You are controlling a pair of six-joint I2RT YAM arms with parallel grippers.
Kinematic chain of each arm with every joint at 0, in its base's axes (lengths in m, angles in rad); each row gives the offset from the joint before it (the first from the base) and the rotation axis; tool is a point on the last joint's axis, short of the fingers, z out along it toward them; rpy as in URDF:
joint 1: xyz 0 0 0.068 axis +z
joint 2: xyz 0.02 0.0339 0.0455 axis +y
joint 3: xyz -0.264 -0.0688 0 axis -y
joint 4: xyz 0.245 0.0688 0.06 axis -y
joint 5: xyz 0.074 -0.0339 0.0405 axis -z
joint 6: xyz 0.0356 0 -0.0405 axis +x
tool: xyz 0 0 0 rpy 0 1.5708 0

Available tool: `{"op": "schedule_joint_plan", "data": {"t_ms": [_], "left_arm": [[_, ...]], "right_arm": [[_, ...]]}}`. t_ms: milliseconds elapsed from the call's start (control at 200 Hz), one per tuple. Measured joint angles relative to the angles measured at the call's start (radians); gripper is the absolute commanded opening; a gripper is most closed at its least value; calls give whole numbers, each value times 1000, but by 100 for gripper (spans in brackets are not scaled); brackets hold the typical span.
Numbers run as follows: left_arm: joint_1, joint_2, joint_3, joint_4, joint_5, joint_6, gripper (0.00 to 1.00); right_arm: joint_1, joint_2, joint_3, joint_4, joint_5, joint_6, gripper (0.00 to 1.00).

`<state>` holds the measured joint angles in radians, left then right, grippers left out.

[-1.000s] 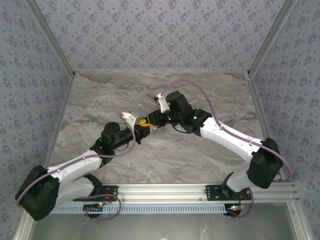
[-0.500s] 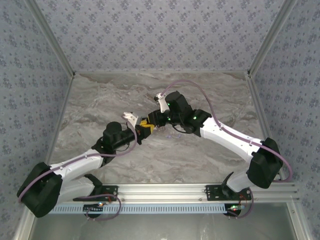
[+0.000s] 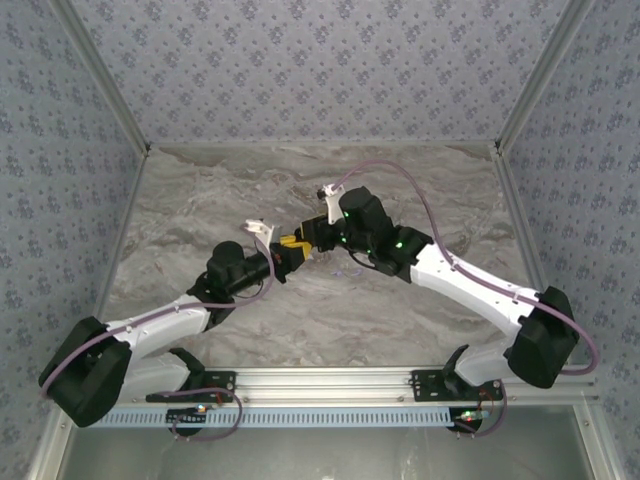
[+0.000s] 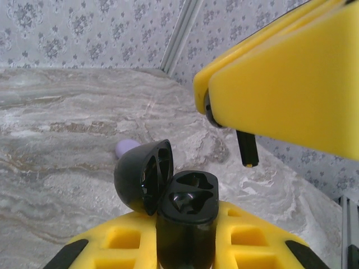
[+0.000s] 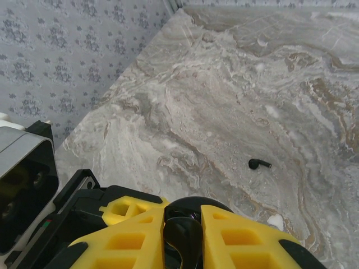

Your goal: Insert the wireless bluetooth earbuds into the charging case

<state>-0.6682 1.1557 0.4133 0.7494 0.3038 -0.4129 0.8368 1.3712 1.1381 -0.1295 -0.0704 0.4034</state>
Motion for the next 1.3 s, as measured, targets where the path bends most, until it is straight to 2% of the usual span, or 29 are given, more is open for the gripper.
{"op": "schedule_joint_plan", "data": {"t_ms": [620, 1299], "left_arm": [[0, 27, 41, 68, 50, -76, 19], [-2, 27, 70, 58, 78, -95, 19]], "right_arm": [[23, -53, -12, 60, 82, -5, 21], [26, -49, -15, 60, 87, -12, 22]]}}
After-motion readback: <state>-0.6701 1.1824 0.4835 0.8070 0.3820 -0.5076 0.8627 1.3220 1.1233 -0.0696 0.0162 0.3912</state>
